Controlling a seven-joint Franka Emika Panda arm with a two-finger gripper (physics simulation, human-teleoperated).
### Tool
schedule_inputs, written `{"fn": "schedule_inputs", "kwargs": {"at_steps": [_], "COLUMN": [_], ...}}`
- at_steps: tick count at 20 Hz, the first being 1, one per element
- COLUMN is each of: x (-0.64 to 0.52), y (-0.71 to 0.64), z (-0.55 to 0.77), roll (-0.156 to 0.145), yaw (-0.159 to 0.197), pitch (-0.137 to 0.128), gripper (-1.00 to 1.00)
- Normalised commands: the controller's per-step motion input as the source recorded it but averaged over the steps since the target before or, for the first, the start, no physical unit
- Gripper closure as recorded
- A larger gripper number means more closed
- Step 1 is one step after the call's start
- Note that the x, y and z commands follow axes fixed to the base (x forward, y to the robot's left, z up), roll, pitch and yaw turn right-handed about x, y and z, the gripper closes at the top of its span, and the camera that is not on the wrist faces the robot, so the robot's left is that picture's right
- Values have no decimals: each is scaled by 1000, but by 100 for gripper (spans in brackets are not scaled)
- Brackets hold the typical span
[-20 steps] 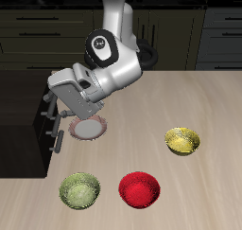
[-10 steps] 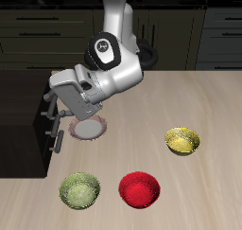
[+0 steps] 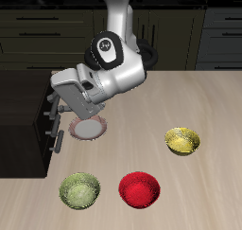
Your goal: Open the top drawer of the wooden cabinet
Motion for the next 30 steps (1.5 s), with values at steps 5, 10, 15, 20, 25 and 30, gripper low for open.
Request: {"fn": "schedule_inputs", "kwargs": {"at_steps": [5, 10, 15, 20, 25, 30], "x": [-238, -98, 41, 180, 319, 200], "y": [180, 91, 320, 554, 380, 657], "z": [56, -1, -60, 60, 72, 115], "roll": [6, 16, 62, 85, 103, 97], "yaw": [-12, -9, -19, -14, -35, -10], "pitch": [8, 6, 15, -2, 7, -13], "gripper": [100, 100, 100, 100, 100, 100]}}
